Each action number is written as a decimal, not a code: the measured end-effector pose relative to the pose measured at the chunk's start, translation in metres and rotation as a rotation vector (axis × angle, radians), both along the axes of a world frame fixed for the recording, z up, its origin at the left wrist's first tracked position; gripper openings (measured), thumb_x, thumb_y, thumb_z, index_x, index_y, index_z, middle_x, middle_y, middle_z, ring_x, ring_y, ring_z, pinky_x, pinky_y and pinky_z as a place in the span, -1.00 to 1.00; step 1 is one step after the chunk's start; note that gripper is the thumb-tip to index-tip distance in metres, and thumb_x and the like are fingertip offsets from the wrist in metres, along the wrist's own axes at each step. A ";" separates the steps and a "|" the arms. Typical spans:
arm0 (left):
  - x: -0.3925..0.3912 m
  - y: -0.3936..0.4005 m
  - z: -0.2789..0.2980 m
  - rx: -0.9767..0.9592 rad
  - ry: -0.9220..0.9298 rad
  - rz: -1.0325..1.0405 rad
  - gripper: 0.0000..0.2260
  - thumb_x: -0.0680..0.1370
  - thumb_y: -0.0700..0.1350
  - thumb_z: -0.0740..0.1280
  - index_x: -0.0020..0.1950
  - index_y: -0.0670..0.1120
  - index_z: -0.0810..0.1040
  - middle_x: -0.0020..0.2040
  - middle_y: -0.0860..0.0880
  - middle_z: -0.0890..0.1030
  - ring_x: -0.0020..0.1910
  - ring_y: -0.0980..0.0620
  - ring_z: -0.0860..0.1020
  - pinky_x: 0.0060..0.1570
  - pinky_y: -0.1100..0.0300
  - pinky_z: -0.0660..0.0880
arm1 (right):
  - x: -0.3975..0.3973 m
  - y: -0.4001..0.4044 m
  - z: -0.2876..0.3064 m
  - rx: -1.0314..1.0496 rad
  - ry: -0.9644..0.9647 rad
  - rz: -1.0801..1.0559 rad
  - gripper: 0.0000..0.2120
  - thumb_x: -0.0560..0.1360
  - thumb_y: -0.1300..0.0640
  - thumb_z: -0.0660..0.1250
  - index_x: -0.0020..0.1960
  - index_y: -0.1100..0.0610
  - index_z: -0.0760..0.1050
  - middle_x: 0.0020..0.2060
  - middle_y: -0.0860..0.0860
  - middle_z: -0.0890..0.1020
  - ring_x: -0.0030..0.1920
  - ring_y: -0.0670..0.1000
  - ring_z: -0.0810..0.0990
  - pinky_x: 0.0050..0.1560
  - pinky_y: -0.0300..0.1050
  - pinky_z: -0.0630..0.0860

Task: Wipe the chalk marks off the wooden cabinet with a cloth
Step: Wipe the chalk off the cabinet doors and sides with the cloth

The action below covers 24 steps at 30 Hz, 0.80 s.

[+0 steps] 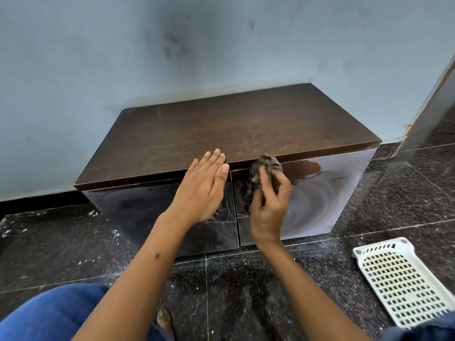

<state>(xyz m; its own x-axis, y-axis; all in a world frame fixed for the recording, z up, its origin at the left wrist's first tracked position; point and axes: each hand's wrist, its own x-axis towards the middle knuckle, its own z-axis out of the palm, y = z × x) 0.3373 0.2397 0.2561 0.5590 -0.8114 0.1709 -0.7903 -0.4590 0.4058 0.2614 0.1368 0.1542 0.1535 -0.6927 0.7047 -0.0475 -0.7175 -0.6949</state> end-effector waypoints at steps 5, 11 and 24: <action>0.000 0.002 -0.002 0.018 -0.013 -0.016 -0.41 0.58 0.19 -0.26 0.54 -0.06 0.04 0.55 0.06 -0.01 0.51 0.18 -0.11 0.46 0.23 -0.23 | 0.000 -0.004 -0.034 -0.370 0.275 -0.039 -0.71 0.52 0.24 0.23 0.22 0.23 0.54 0.18 0.09 0.39 0.19 0.13 0.37 0.15 0.03 0.44; 0.001 0.004 -0.004 0.069 -0.106 -0.034 -0.39 0.53 0.17 -0.26 0.54 -0.04 0.00 0.55 0.05 -0.03 0.51 0.18 -0.13 0.46 0.25 -0.23 | -0.015 -0.002 -0.062 -0.404 0.375 -0.013 -0.69 0.51 0.20 0.23 0.22 0.21 0.54 0.18 0.10 0.40 0.19 0.13 0.37 0.16 0.06 0.50; 0.007 0.007 0.000 0.022 -0.111 0.048 -0.50 0.64 0.08 -0.14 0.53 -0.09 0.06 0.55 0.00 0.06 0.52 0.13 -0.04 0.47 0.22 -0.18 | 0.007 0.035 -0.004 -0.347 0.257 0.178 -0.56 0.56 0.34 0.21 0.41 0.35 0.24 0.41 0.24 0.21 0.46 0.18 0.20 0.46 0.05 0.20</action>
